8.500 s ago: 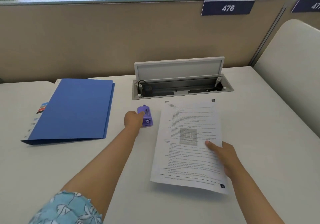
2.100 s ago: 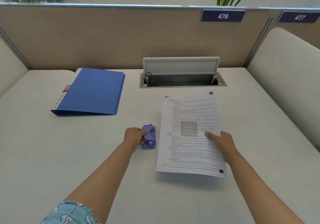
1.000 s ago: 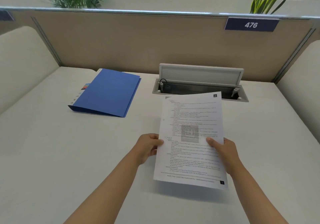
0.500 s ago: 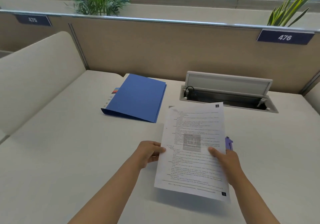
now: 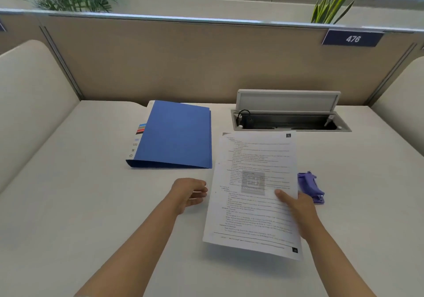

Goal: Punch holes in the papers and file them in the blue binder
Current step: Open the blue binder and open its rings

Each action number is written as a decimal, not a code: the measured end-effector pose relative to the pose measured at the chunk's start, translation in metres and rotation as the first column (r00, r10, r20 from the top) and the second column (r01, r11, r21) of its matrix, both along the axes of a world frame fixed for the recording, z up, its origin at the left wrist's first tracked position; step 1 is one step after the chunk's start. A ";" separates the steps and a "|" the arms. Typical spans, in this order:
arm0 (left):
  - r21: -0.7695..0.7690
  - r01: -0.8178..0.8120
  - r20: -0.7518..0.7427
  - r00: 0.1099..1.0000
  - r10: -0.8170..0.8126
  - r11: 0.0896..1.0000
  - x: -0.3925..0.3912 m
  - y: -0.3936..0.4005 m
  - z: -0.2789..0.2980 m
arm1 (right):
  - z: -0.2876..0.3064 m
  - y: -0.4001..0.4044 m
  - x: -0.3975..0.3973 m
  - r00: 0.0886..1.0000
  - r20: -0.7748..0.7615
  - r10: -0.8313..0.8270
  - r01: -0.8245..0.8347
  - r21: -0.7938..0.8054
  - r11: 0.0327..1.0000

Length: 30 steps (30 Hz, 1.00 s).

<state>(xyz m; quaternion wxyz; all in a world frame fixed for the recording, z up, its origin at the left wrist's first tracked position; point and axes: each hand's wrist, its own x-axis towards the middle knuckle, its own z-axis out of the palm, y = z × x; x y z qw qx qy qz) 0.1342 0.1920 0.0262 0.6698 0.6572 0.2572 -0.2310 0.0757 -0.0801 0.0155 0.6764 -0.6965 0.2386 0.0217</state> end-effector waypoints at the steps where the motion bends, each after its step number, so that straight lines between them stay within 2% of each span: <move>1: 0.110 -0.020 0.084 0.996 0.011 0.994 0.007 0.005 -0.002 | 0.000 0.001 0.001 1.000 -0.003 -0.011 0.011 -0.003 1.000; 2: 0.281 -0.036 0.204 0.979 -0.023 0.959 0.015 0.010 -0.004 | 0.000 0.001 0.002 1.000 -0.004 -0.022 0.022 -0.004 1.000; 3: 0.485 -0.060 0.319 0.941 -0.112 0.872 0.022 0.016 -0.007 | 0.001 0.001 0.003 0.999 -0.002 -0.034 0.034 -0.003 0.999; 4: 0.666 -0.098 0.391 0.891 -0.233 0.739 0.029 0.022 -0.009 | 0.002 0.001 0.004 0.999 0.004 -0.041 0.041 0.002 0.999; 6: 0.882 -0.144 0.377 0.788 -0.487 0.449 0.048 0.036 -0.015 | 0.002 0.002 0.006 0.998 0.014 -0.058 0.058 0.009 0.998; 7: 0.944 -0.114 0.286 0.751 -0.595 0.310 0.059 0.041 -0.018 | 0.003 0.003 0.007 0.997 0.017 -0.069 0.069 0.010 0.998; 9: 0.998 -0.009 0.055 0.697 -0.715 0.067 0.078 0.050 -0.023 | 0.004 0.005 0.007 0.996 0.024 -0.083 0.083 0.025 0.996; 10: 0.999 0.040 -0.041 0.678 -0.734 -0.020 0.088 0.054 -0.026 | 0.004 0.006 0.008 0.996 0.021 -0.091 0.090 0.029 0.995; 15: 0.962 0.134 -0.265 0.668 -0.696 -0.238 0.113 0.063 -0.029 | 0.004 0.010 0.009 0.993 0.014 -0.118 0.117 0.041 0.992; 17: 0.958 0.147 -0.279 0.681 -0.677 -0.247 0.114 0.061 -0.028 | 0.004 0.009 0.010 0.993 0.016 -0.115 0.114 0.043 0.993; 20: 0.981 0.134 -0.196 0.719 -0.667 -0.143 0.106 0.055 -0.022 | 0.006 0.008 0.012 0.995 0.002 -0.102 0.101 0.062 0.993; 22: 0.995 0.097 -0.085 0.747 -0.659 -0.019 0.097 0.050 -0.011 | 0.005 0.005 0.013 0.997 -0.001 -0.083 0.083 0.068 0.994; 24: 0.989 0.044 0.054 0.784 -0.619 0.142 0.083 0.047 0.003 | 0.007 0.001 0.012 0.998 0.010 -0.059 0.058 0.069 0.996; 27: 0.928 -0.060 0.250 0.833 -0.494 0.368 0.054 0.045 0.024 | 0.010 -0.005 0.008 0.999 0.038 -0.017 0.014 0.077 0.997; 30: 0.813 -0.203 0.437 0.833 -0.341 0.546 0.022 0.047 0.036 | 0.014 -0.014 0.003 0.998 0.061 -0.023 0.019 0.075 0.997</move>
